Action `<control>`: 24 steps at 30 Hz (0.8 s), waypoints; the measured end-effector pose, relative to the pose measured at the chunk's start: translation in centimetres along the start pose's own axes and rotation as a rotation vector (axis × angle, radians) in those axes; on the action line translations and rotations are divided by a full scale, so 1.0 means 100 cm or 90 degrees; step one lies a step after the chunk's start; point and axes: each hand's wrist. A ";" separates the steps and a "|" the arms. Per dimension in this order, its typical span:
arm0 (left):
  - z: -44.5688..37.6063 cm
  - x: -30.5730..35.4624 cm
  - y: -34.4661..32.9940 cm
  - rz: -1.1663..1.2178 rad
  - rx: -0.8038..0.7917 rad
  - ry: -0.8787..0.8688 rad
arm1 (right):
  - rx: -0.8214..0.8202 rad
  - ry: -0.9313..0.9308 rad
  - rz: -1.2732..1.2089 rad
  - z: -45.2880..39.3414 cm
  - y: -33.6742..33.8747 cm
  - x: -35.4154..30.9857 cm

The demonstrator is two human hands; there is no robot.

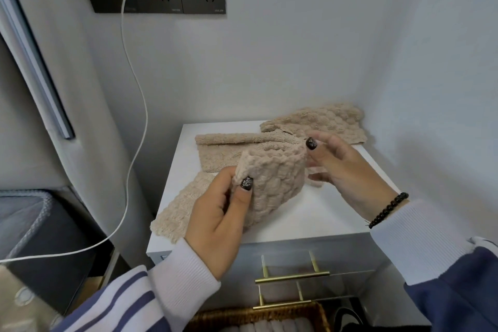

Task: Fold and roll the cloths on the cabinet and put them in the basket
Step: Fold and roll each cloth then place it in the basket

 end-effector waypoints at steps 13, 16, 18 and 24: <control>0.041 -0.005 0.042 0.154 0.168 0.237 | -0.247 0.032 0.070 -0.002 -0.043 0.015; 0.043 -0.013 0.051 0.091 0.188 0.328 | -0.263 0.078 0.195 -0.007 -0.060 0.020; 0.042 -0.019 0.056 0.069 0.192 0.385 | -0.244 0.095 0.265 -0.012 -0.073 0.024; 0.030 -0.026 0.077 -0.007 0.196 0.430 | -0.178 0.114 0.396 -0.022 -0.103 0.029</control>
Point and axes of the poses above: each hand's wrist, its own z-axis away from the middle knuckle, its own y-axis out of the back of the hand, x = y × z, and after that the axes turned 1 degree about x, right-handed
